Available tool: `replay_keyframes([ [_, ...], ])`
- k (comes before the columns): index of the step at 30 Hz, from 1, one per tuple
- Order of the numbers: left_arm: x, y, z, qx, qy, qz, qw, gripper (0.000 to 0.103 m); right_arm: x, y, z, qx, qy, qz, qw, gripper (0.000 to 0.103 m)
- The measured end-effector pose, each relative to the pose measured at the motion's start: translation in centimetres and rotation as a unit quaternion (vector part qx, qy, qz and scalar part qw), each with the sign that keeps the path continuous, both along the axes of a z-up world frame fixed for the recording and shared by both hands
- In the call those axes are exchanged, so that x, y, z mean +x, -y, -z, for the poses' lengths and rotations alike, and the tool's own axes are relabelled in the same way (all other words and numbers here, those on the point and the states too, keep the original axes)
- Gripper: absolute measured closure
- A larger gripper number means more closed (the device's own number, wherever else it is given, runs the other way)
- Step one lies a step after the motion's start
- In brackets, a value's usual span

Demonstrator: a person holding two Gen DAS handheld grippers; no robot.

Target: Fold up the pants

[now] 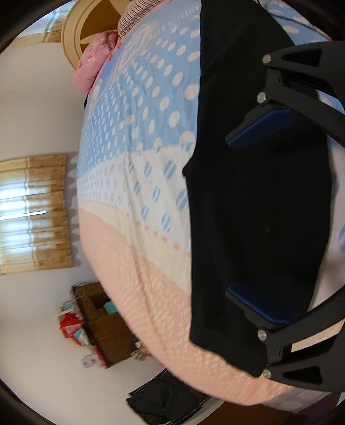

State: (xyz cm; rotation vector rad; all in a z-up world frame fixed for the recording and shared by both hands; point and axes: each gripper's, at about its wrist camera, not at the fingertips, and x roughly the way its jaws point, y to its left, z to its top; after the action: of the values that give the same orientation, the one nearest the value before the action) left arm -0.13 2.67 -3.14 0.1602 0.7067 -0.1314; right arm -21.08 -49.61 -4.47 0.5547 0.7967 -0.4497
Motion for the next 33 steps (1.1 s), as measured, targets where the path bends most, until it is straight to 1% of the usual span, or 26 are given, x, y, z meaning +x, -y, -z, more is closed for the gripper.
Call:
replay_keyframes([
  [2, 0.1, -0.7, -0.1, 0.007, 0.009, -0.005, 0.9999, 0.0, 0.0, -2.7, -2.5, 0.008, 0.048, -0.023, 0.999, 0.09],
  [4, 0.3, -1.3, -0.1, 0.0, 0.008, -0.009, 0.9999, 0.0, 1.0, -6.4, -5.3, 0.021, 0.096, -0.072, 0.993, 0.09],
  [5, 0.4, -1.6, 0.0, -0.006, 0.007, -0.012, 0.9999, 0.0, 1.9, -8.6, -6.5, 0.026, 0.115, -0.106, 0.987, 0.09],
  [7, 0.6, -2.0, 0.1, -0.02, 0.002, -0.013, 0.9997, 0.0, 4.1, -13.1, -8.0, 0.043, 0.137, -0.169, 0.975, 0.09],
  [9, 0.6, -2.4, 0.3, -0.03, -0.002, -0.012, 0.9995, 0.0, 7.0, -17.8, -8.3, 0.047, 0.137, -0.228, 0.963, 0.09],
  [11, 0.4, -2.8, 0.5, -0.032, -0.003, -0.013, 0.9994, 0.0, 9.9, -22.2, -7.6, 0.045, 0.129, -0.273, 0.952, 0.09],
  [14, 0.2, -3.8, 0.6, -0.034, -0.001, -0.018, 0.9993, 0.0, 14.1, -27.8, -5.3, 0.049, 0.119, -0.32, 0.939, 0.09],
  [16, 0.2, -4.5, 0.4, -0.036, 0.002, -0.022, 0.9991, 0.0, 17.0, -30.9, -3.1, 0.043, 0.104, -0.329, 0.938, 0.09],
  [18, 0.2, -5.3, 0.3, -0.033, 0.007, -0.03, 0.999, 0.0, 19.1, -33.9, -0.6, 0.011, 0.079, -0.334, 0.939, 0.089],
  [20, 0.2, -5.9, 0.2, -0.028, 0.013, -0.035, 0.9989, 0.0, 20.4, -36.1, 1.4, -0.03, 0.056, -0.328, 0.943, 0.086],
  [21, 0.2, -6.2, 0.2, -0.026, 0.016, -0.037, 0.9989, 0.0, 20.8, -36.7, 2.5, -0.04, 0.044, -0.325, 0.944, 0.084],
  [22, 0.2, -6.4, 0.2, -0.024, 0.019, -0.038, 0.9988, 0.0, 21.1, -37.1, 3.3, -0.047, 0.039, -0.324, 0.944, 0.078],
  [23, 0.2, -6.6, 0.3, -0.023, 0.02, -0.039, 0.9988, 0.0, 21.1, -37.4, 3.5, -0.053, 0.05, -0.329, 0.941, 0.059],
  [24, 0.3, -6.7, 0.4, -0.023, 0.02, -0.039, 0.9988, 0.0, 20.8, -37.6, 3.4, -0.049, 0.066, -0.34, 0.937, 0.04],
  [25, 0.4, -6.8, 0.4, -0.025, 0.018, -0.038, 0.9988, 0.0, 20.7, -37.9, 3.2, -0.034, 0.077, -0.354, 0.932, 0.034],
  [26, 0.4, -6.8, 0.5, -0.027, 0.016, -0.038, 0.9988, 0.0, 20.9, -38.3, 2.9, -0.026, 0.084, -0.363, 0.928, 0.033],
  [27, 0.5, -6.9, 0.7, -0.029, 0.013, -0.037, 0.9988, 0.0, 20.6, -38.7, 2.5, -0.016, 0.093, -0.378, 0.921, 0.033],
  [28, 0.6, -6.9, 0.8, -0.03, 0.01, -0.035, 0.9989, 0.0, 20.3, -39.0, 2.0, -0.002, 0.101, -0.398, 0.912, 0.033],
  [29, 0.6, -6.8, 1.0, -0.03, 0.008, -0.033, 0.999, 0.0, 20.0, -39.3, 1.5, 0.017, 0.111, -0.419, 0.901, 0.033],
  [30, 0.6, -6.7, 1.1, -0.028, 0.008, -0.029, 0.9992, 0.0, 19.2, -39.4, 0.9, 0.045, 0.129, -0.446, 0.885, 0.033],
  [31, 0.6, -6.6, 1.1, -0.026, 0.008, -0.026, 0.9993, 0.0, 18.6, -39.3, 0.2, 0.059, 0.148, -0.459, 0.874, 0.033],
  [32, 0.5, -6.5, 1.1, -0.023, 0.009, -0.024, 0.9994, 0.0, 17.7, -38.8, -0.6, 0.059, 0.165, -0.463, 0.869, 0.041],
  [33, 0.5, -6.5, 1.2, -0.021, 0.01, -0.023, 0.9994, 0.0, 17.4, -38.5, -1.0, 0.056, 0.168, -0.459, 0.871, 0.061],
])
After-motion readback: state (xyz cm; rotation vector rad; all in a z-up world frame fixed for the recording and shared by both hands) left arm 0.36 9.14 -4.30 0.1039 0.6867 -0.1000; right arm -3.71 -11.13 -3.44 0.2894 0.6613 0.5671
